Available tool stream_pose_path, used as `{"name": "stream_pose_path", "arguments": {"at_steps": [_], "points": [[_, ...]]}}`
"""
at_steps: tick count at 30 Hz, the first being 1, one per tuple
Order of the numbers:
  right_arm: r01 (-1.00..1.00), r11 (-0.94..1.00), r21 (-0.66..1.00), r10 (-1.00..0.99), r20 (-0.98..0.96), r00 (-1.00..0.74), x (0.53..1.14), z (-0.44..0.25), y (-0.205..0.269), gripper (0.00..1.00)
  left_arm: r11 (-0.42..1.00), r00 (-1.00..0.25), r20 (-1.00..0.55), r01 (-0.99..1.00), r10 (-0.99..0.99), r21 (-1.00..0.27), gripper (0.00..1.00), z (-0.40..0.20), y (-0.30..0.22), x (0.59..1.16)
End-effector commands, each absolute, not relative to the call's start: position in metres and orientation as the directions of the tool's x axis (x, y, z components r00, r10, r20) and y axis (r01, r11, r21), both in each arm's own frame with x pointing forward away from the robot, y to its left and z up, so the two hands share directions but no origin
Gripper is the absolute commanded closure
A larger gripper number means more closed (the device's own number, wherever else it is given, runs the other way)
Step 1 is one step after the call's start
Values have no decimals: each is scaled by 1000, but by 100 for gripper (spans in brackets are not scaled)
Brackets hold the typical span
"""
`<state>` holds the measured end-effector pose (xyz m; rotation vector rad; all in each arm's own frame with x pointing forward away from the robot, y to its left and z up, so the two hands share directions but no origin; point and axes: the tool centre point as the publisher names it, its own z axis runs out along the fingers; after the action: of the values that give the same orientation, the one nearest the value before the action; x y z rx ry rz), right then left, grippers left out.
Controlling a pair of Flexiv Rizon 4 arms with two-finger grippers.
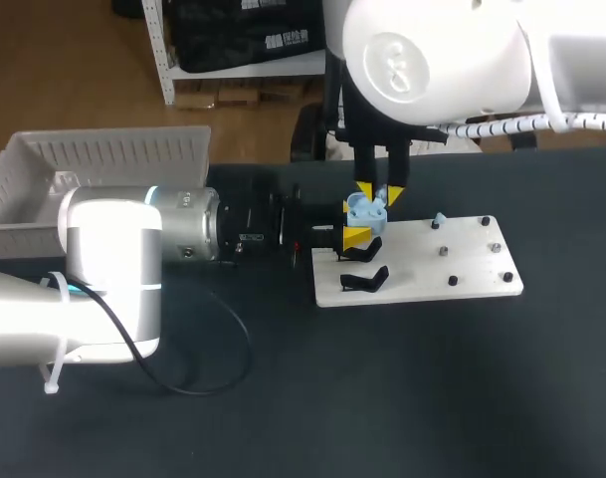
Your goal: Pick up each earbud case from the left stands, insert the matching earbuds, close the lid, and place the case in the box.
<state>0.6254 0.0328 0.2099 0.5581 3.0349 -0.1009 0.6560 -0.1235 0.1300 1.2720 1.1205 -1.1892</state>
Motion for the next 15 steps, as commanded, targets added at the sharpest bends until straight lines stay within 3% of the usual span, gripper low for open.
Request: {"name": "stream_pose_path", "arguments": {"at_steps": [1,15], "points": [[568,822,-42,565,-52,-823,631,207,36,100,-44,83,-996,996,-18,84,100,128,-124,656],[731,676,-90,736,31,-677,636,201,43,100,-44,83,-996,996,-18,84,100,128,-124,656]]}}
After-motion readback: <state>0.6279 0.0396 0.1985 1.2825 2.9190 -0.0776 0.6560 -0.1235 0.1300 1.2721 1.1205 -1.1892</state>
